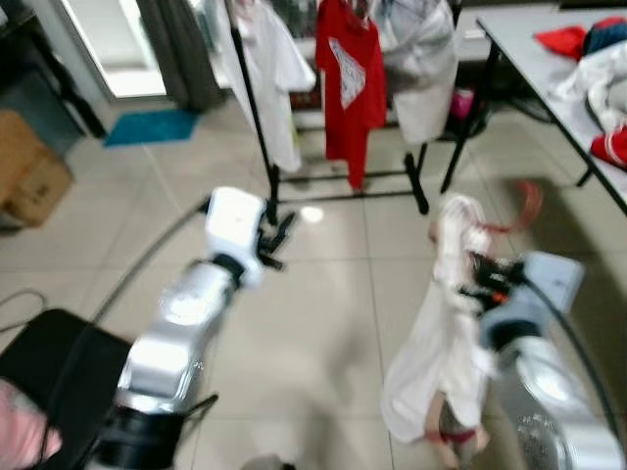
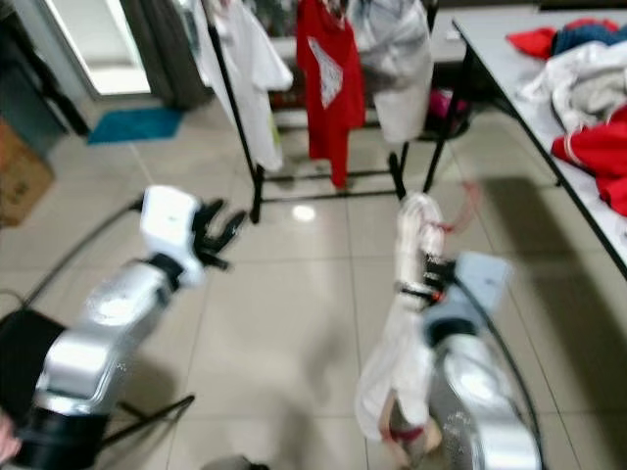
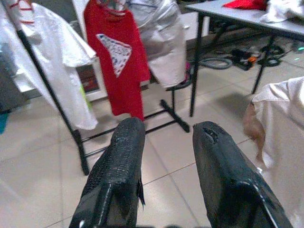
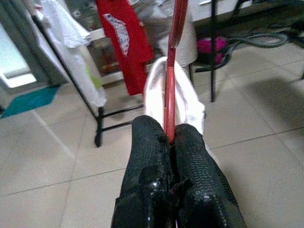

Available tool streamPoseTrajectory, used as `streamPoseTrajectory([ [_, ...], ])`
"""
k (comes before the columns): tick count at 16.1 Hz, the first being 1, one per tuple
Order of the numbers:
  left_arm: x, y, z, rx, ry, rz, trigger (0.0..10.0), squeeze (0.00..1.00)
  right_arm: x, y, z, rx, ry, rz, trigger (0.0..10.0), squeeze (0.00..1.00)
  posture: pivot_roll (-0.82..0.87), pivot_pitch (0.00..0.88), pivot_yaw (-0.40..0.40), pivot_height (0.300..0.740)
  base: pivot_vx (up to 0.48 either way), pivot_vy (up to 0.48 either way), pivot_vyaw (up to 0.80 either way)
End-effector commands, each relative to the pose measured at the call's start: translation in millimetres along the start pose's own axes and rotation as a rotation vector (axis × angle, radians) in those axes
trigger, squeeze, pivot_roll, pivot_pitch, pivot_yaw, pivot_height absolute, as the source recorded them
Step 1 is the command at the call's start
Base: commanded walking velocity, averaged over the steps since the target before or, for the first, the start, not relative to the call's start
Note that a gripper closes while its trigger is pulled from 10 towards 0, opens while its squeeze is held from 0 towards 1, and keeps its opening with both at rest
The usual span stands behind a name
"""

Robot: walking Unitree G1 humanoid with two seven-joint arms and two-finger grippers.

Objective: Hang hanger

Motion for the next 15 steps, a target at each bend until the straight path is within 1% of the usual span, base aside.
streamPoseTrajectory([
  [1, 1.3, -0.2, 7.1, -0.005, -0.024, -0.001, 10.0, 0.00, -1.3, 2.6, 8.3, -0.004, -0.033, 0.016, 10.0, 0.00, -0.02, 0.098, 0.096, 0.740, 0.356, 0.000, 0.00],
  [8, 1.4, -0.2, 7.5, -0.007, -0.024, -0.004, 10.0, 0.00, -1.3, 4.1, 6.7, 0.006, -0.026, 0.024, 10.0, 0.00, -0.02, 0.099, 0.095, 0.740, 0.356, 0.000, 0.00],
  [10, 2.0, -0.8, 8.6, -0.011, -0.027, -0.007, 10.0, 0.00, 0.3, 0.0, 9.3, -0.054, -0.043, 0.005, 10.0, 0.00, -0.02, 0.098, 0.096, 0.740, 0.358, 0.000, 0.00],
  [11, 2.0, -0.8, 8.7, -0.012, -0.027, -0.007, 10.0, 0.00, 0.5, -1.0, 9.3, -0.051, -0.038, 0.001, 10.0, 0.00, -0.02, 0.098, 0.095, 0.740, 0.356, 0.000, 0.00],
  [12, 2.2, -0.7, 8.6, -0.013, -0.026, -0.007, 10.0, 0.00, 0.9, 2.3, 10.0, -0.007, -0.062, 0.021, 10.0, 0.00, -0.02, 0.098, 0.094, 0.740, 0.360, 0.000, 0.00],
  [14, 2.3, -0.7, 8.7, -0.014, -0.026, -0.007, 10.0, 0.00, 1.3, 2.4, 8.2, -0.023, -0.052, 0.023, 10.0, 0.00, -0.02, 0.099, 0.095, 0.740, 0.364, 0.000, 0.00],
  [15, 2.3, -0.7, 8.8, -0.014, -0.026, -0.006, 10.0, 0.00, 1.2, 1.6, 9.3, -0.012, -0.062, 0.021, 10.0, 0.00, -0.02, 0.099, 0.094, 0.740, 0.360, 0.000, 0.00],
])
Point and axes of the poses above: a point about 5 cm out from each wrist's last joint towards the gripper, its own x axis pointing out of the wrist towards the gripper, its own y axis along the axis of the wrist's last joint, z = x × y, the point moved 3 cm from there along x, pointing out of the wrist towards the gripper, and after that the axes turned 14 degrees about -x, right-handed, at the moved point
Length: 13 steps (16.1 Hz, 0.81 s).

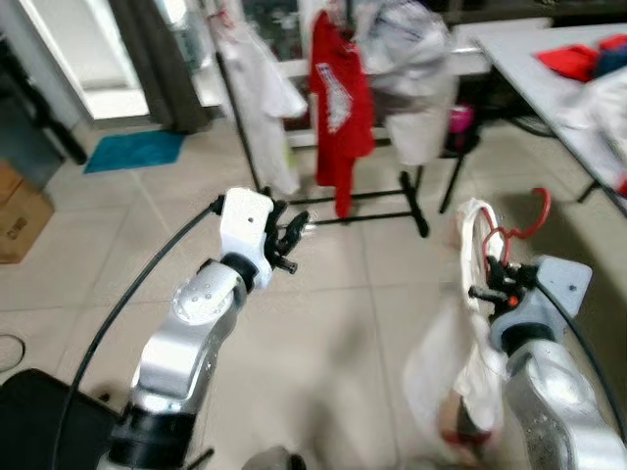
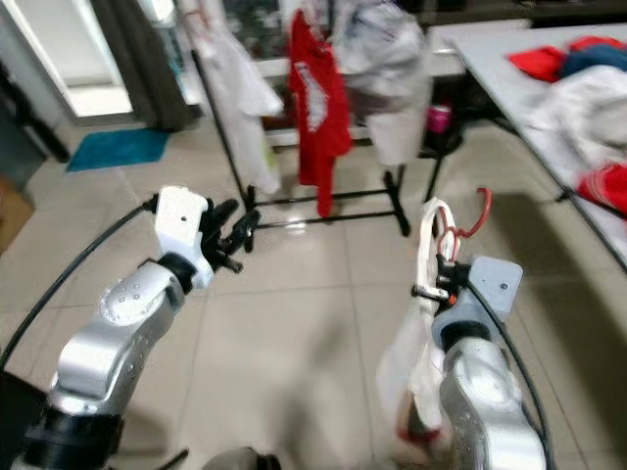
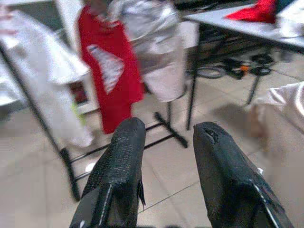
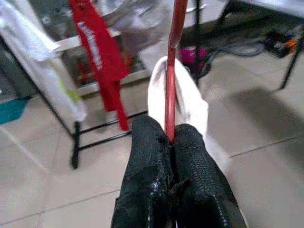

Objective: Hang hanger

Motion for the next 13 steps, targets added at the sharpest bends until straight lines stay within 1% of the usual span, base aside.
streamPoseTrajectory([
  [1, -0.3, 1.6, -0.8, 0.001, 0.003, 0.000, 10.0, 0.00, 0.1, 8.7, 0.5, 0.001, -0.007, 0.041, 10.0, 0.00, -0.02, 0.099, 0.094, 0.740, 0.356, 0.000, 0.00],
  [2, -0.2, 1.5, -0.7, 0.002, 0.004, -0.001, 10.0, 0.00, 0.4, 11.3, -0.2, 0.042, -0.010, 0.051, 10.0, 0.00, -0.02, 0.099, 0.093, 0.740, 0.360, 0.000, 0.00],
  [3, 0.0, 1.5, -0.6, 0.001, 0.003, -0.001, 10.0, 0.00, 1.2, 14.8, 1.8, -0.023, -0.034, 0.067, 10.0, 0.00, -0.02, 0.099, 0.093, 0.740, 0.360, 0.000, 0.00],
  [4, 0.0, 1.5, -0.6, 0.002, 0.003, -0.001, 10.0, 0.00, 1.5, 13.5, 0.9, -0.021, -0.021, 0.057, 10.0, 0.00, -0.02, 0.100, 0.094, 0.740, 0.360, 0.000, 0.00],
  [5, 0.1, 1.5, -0.5, 0.001, 0.003, -0.001, 10.0, 0.00, 1.4, 13.3, -0.4, 0.005, -0.009, 0.055, 10.0, 0.00, -0.02, 0.100, 0.094, 0.740, 0.360, 0.000, 0.00],
  [10, 0.1, 1.1, -0.1, 0.003, 0.000, -0.003, 10.0, 0.00, -0.4, 14.3, -4.5, 0.028, 0.019, 0.066, 10.0, 0.00, -0.02, 0.100, 0.094, 0.740, 0.361, 0.000, 0.00],
  [13, 0.4, 1.0, 0.0, 0.004, 0.000, -0.004, 10.0, 0.00, -0.1, 13.9, -5.4, 0.034, 0.030, 0.064, 10.0, 0.00, -0.02, 0.102, 0.095, 0.740, 0.360, 0.000, -0.60],
])
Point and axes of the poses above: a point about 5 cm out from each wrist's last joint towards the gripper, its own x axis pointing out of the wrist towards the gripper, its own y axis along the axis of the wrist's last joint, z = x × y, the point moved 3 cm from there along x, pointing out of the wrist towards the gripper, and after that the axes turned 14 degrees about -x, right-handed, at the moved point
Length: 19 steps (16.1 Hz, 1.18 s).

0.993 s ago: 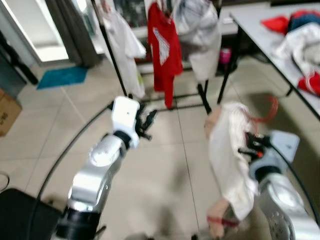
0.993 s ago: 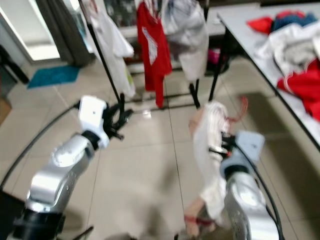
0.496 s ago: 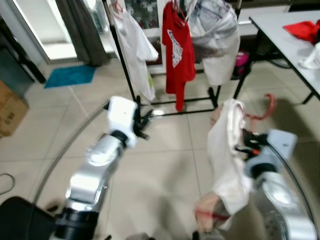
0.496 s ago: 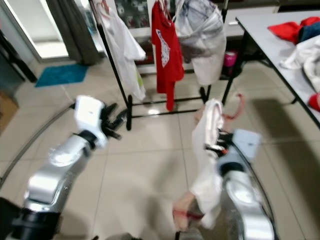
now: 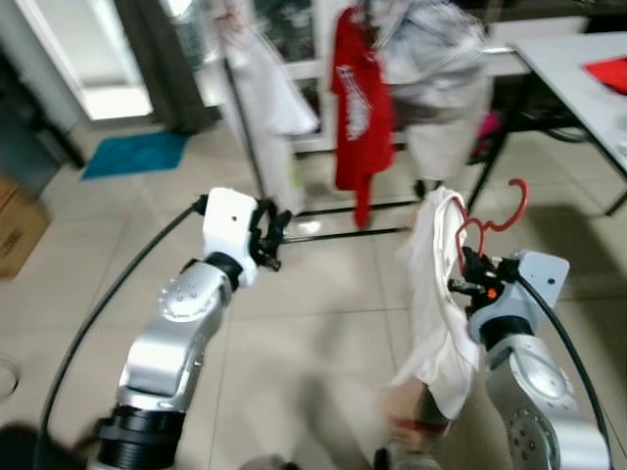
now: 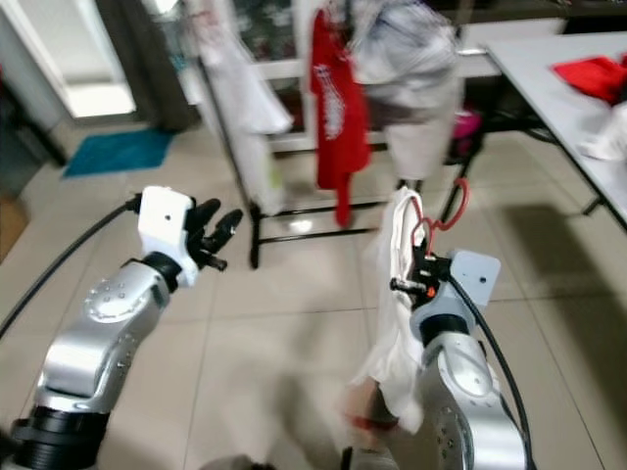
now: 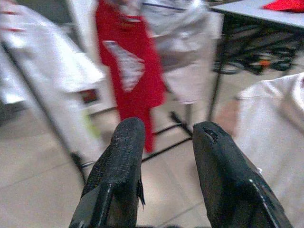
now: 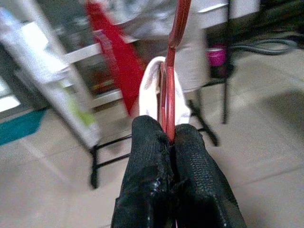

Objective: Hang hanger

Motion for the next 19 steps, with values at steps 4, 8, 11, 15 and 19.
streamPoseTrajectory([
  [4, -0.9, 3.2, -2.6, 0.018, 0.002, 0.002, 10.0, 0.00, -0.7, 7.8, 0.8, -0.002, -0.005, 0.028, 10.0, 0.00, -0.02, 0.104, 0.096, 0.740, 0.359, 0.000, -0.30],
  [8, -0.5, 3.0, -1.8, 0.018, 0.000, 0.002, 10.0, 0.00, -0.8, 7.3, 1.4, 0.001, -0.009, 0.028, 10.0, 0.00, -0.02, 0.103, 0.097, 0.740, 0.362, 0.000, 0.00],
  [11, -0.3, 2.8, -1.2, 0.018, -0.002, 0.002, 10.0, 0.00, -0.9, 7.1, 2.1, -0.006, -0.011, 0.033, 10.0, 0.00, -0.02, 0.100, 0.096, 0.740, 0.359, 0.000, 0.00],
  [15, -0.1, 2.7, -0.9, 0.016, -0.004, 0.003, 10.0, 0.00, -0.6, 6.8, 0.8, -0.013, -0.003, 0.033, 10.0, 0.00, -0.02, 0.095, 0.096, 0.740, 0.357, 0.000, 0.00],
  [19, 0.9, 3.3, 0.1, 0.018, -0.009, 0.006, 10.0, 0.00, -0.5, 6.1, -0.6, -0.005, 0.004, 0.028, 10.0, 0.00, -0.02, 0.086, 0.095, 0.740, 0.361, 0.000, 0.00],
])
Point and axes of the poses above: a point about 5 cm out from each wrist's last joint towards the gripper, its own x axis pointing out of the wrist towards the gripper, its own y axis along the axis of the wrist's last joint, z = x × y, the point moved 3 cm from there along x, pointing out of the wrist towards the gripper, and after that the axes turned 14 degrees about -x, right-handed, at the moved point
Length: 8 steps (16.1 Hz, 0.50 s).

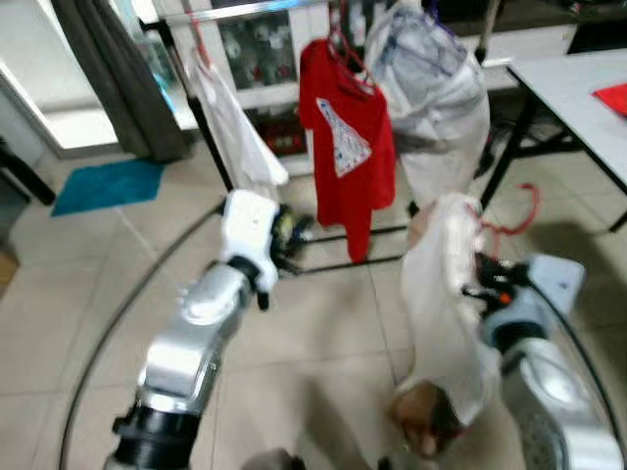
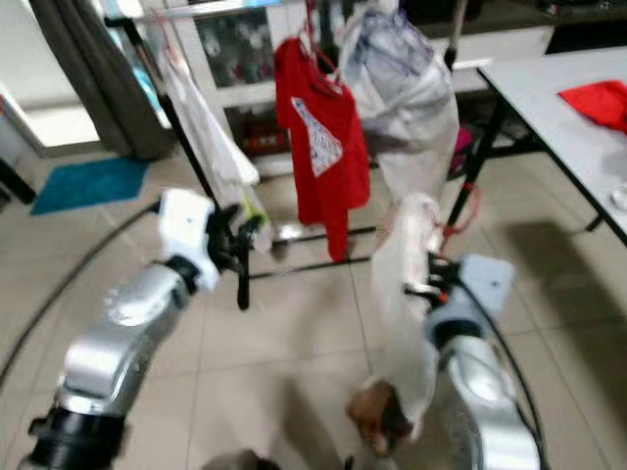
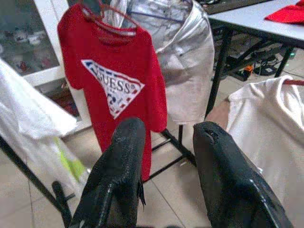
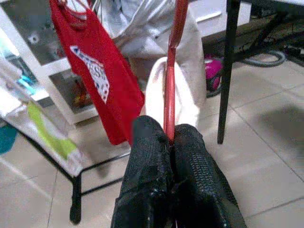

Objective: Hang hanger

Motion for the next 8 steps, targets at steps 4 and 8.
streamPoseTrajectory([
  [4, -3.8, 4.6, -11.4, 0.021, 0.033, 0.012, 10.0, 0.00, 0.3, 9.6, -11.1, 0.022, 0.032, 0.036, 10.0, 0.00, -0.02, 0.081, 0.094, 0.740, 0.360, 0.000, 0.00],
  [8, -3.0, 4.5, -11.0, 0.021, 0.029, 0.013, 10.0, 0.00, 1.4, 4.9, -17.6, 0.022, 0.068, -0.011, 10.0, 0.00, -0.02, 0.080, 0.097, 0.740, 0.358, 0.000, 0.00],
])
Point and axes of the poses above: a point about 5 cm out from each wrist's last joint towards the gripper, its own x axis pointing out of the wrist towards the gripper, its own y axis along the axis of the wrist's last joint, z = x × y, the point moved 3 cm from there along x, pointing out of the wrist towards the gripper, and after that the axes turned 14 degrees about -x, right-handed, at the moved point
